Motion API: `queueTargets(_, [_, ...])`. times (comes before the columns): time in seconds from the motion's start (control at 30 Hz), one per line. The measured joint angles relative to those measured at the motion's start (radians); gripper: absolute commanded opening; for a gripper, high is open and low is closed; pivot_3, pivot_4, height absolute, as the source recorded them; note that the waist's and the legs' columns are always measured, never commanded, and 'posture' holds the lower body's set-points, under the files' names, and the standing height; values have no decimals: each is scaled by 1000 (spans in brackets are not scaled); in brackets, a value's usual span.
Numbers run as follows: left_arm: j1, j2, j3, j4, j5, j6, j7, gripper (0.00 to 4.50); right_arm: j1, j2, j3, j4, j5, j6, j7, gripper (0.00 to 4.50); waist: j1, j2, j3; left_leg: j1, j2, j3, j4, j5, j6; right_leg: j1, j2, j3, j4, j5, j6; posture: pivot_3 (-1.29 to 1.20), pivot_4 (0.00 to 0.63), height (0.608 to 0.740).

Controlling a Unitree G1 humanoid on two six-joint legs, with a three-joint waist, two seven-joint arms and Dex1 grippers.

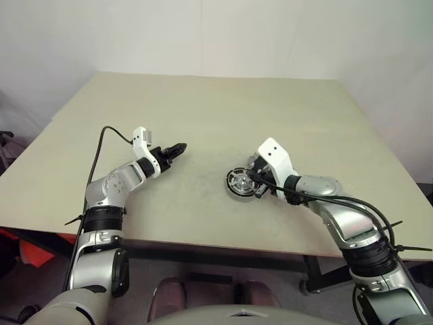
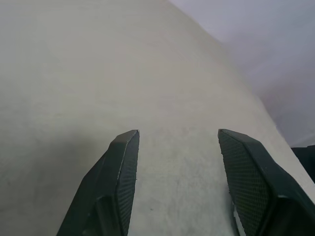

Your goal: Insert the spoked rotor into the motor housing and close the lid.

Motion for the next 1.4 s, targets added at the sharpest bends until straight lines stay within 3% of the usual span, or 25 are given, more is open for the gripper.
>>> queueTargets(0.27, [0, -1, -1, 1, 2, 0, 0, 2714, -9, 33, 6, -78, 34, 63, -7, 0, 5, 0, 0, -7, 4, 0, -2, -2, 3, -4, 0, -7, -2, -1, -2, 0, 0, 740])
queueTargets(0.47, [-1, 6, 5, 13, 5, 0, 7, 2714, 48, 78, 61, 53, 22, 7, -23, 0, 5, 1, 0, -2, 3, 0, 0, -1, 1, 1, 0, -7, -1, -2, -2, 0, 0, 740])
queueTargets(0.7, [-2, 7, 13, 31, 9, -9, 9, 2714, 32, 56, 60, 75, 21, -2, -16, 0, 17, 1, 0, 1, 4, 0, 0, 1, -2, 6, -1, -6, -1, -6, 5, 0, 0, 740])
queueTargets(1.03, [-2, 6, 10, 54, 26, -24, 1, 2714, -29, -27, -39, 11, 30, 20, -11, 0, 21, 1, 0, -3, 6, 0, -1, 0, 0, 2, 0, -9, -1, -3, -2, 0, 0, 740])
queueTargets(1.4, [-5, 7, 8, 55, 28, -24, -2, 2714, 67, 25, 14, 56, 7, -6, -32, 0, 16, 1, 0, 0, 7, 1, -1, 0, -1, 3, 0, -9, -1, -3, -3, 0, 0, 740])
